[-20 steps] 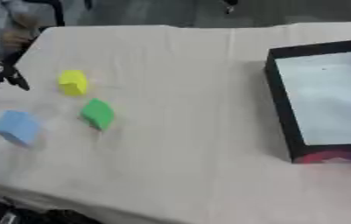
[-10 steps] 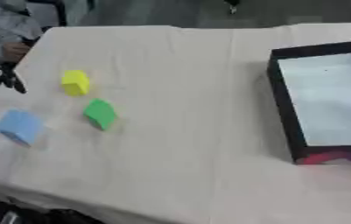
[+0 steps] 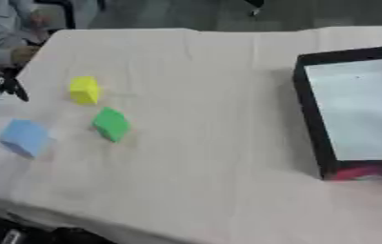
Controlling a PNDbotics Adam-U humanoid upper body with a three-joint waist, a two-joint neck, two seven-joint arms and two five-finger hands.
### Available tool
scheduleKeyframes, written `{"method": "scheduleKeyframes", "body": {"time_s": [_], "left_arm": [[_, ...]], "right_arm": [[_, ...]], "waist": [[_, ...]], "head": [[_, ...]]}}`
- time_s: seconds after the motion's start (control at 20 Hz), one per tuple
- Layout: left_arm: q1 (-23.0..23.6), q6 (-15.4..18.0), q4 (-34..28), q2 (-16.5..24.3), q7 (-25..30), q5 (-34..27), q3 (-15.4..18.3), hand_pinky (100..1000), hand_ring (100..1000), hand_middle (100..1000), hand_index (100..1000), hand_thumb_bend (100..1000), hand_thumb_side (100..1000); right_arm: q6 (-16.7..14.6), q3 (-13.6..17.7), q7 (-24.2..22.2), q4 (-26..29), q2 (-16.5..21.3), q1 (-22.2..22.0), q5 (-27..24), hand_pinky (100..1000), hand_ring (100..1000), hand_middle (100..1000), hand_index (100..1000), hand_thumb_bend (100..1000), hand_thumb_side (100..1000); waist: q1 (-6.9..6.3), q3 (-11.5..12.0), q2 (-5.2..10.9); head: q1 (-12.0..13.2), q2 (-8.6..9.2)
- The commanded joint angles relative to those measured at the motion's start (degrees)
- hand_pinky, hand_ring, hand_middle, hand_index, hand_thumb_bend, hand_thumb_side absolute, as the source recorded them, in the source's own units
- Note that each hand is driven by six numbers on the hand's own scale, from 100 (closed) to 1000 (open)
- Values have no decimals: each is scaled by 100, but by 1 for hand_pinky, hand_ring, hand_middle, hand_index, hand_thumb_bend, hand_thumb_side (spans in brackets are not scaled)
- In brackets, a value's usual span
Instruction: Pick up the objects with one hand, pass them to the other hand, and then place them into the box on the other side of the table.
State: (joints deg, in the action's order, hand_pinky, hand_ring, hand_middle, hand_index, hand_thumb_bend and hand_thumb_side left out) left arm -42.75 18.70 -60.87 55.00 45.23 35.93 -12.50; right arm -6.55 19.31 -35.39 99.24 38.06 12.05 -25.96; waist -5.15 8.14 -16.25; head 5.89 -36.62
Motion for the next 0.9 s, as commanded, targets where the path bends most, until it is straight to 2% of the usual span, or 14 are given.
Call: {"method": "scheduleKeyframes", "body": {"time_s": [0.05,0.6,0.9], "left_arm": [[-118,111,134,126,58,28,105,884,871,803,843,870,100],[-308,88,710,-122,-76,461,165,877,867,796,839,874,100],[-389,180,1087,-260,-165,816,226,879,868,796,833,845,100]], "right_arm": [[-17,63,-16,66,91,24,37,1000,1000,975,1000,100,465],[-8,64,-46,64,36,36,79,1000,1000,975,1000,100,476],[-17,66,-67,61,-4,31,132,1000,1000,976,1000,100,482]], "waist": [[29,-12,265],[48,-29,232],[57,-67,201]], "head": [[3,76],[8,120],[51,150]]}}
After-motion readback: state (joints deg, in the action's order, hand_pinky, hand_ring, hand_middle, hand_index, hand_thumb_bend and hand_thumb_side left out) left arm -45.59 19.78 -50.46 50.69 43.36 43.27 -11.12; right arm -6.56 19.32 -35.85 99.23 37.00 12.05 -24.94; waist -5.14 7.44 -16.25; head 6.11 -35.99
